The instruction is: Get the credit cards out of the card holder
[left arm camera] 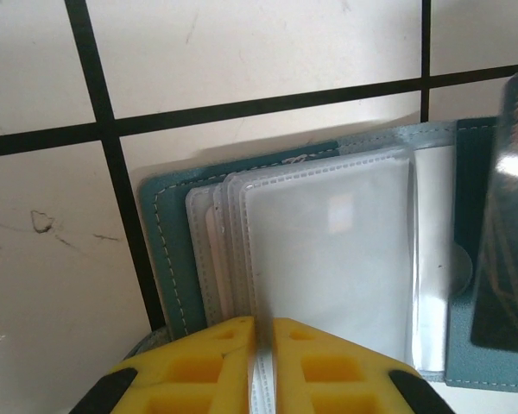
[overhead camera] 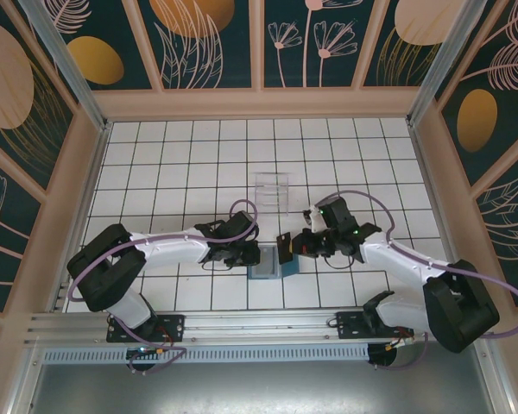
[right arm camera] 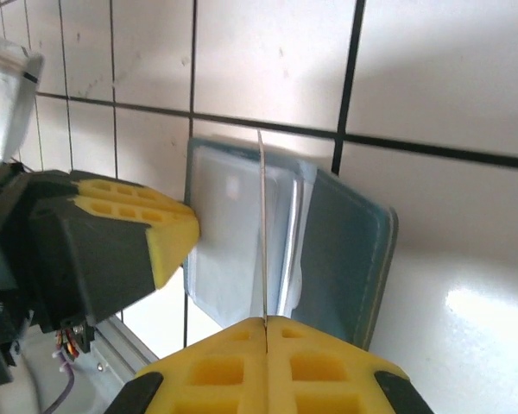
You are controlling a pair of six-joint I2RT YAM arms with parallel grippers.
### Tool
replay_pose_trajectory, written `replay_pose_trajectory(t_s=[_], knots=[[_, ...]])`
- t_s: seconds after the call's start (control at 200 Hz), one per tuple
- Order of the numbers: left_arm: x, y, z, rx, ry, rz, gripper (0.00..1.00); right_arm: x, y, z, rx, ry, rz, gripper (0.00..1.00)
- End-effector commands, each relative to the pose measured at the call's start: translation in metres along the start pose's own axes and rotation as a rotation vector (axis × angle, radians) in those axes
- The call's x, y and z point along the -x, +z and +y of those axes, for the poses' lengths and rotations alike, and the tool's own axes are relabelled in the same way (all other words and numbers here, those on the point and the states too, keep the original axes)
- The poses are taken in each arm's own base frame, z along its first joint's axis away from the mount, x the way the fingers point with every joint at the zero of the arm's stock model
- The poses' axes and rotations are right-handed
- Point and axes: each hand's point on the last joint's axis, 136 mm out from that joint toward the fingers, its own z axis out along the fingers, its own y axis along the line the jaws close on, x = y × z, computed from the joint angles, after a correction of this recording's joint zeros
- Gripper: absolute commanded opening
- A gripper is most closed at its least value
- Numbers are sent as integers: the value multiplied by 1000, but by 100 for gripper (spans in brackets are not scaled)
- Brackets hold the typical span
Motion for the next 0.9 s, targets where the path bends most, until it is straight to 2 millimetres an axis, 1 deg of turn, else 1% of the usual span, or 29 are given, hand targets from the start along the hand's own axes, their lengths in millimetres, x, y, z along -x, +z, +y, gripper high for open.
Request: replay_pose_trajectory(t_s=[0.0, 0.105, 0.195, 0.28, 0.345, 0.39, 0.495, 0.575, 0.676, 0.771, 0.896], knots=[[0, -3, 6, 36, 17, -8, 16, 19, -12, 5, -50, -124, -58, 0], [0, -3, 5, 32, 17, -7, 16, 35, -20, 9, -99, -210, -93, 0], [0, -3, 5, 31, 18, -9, 16, 51, -25, 8, -167, -292, -118, 0], [0, -2, 5, 32, 23, -4, 16, 64, -32, 13, -203, -404, -149, 0], [0, -2, 4, 30, 25, -3, 16, 70, -37, 21, -221, -516, -162, 0], [1, -2, 3, 31, 25, -4, 16, 73, -41, 25, -229, -589, -157, 0], [2, -3, 3, 28, 25, -7, 16, 73, -47, 28, -265, -785, -109, 0], [3, -3, 0, 22, 26, -9, 16, 78, -52, 32, -289, -945, -84, 0], [4, -2, -1, 18, 31, -7, 16, 81, -53, 34, -307, -1115, -3, 0], [3, -3, -1, 19, 29, -6, 16, 84, -54, 35, -311, -1233, 82, 0], [2, -3, -1, 11, 26, -7, 16, 90, -54, 36, -308, -1344, 173, 0]])
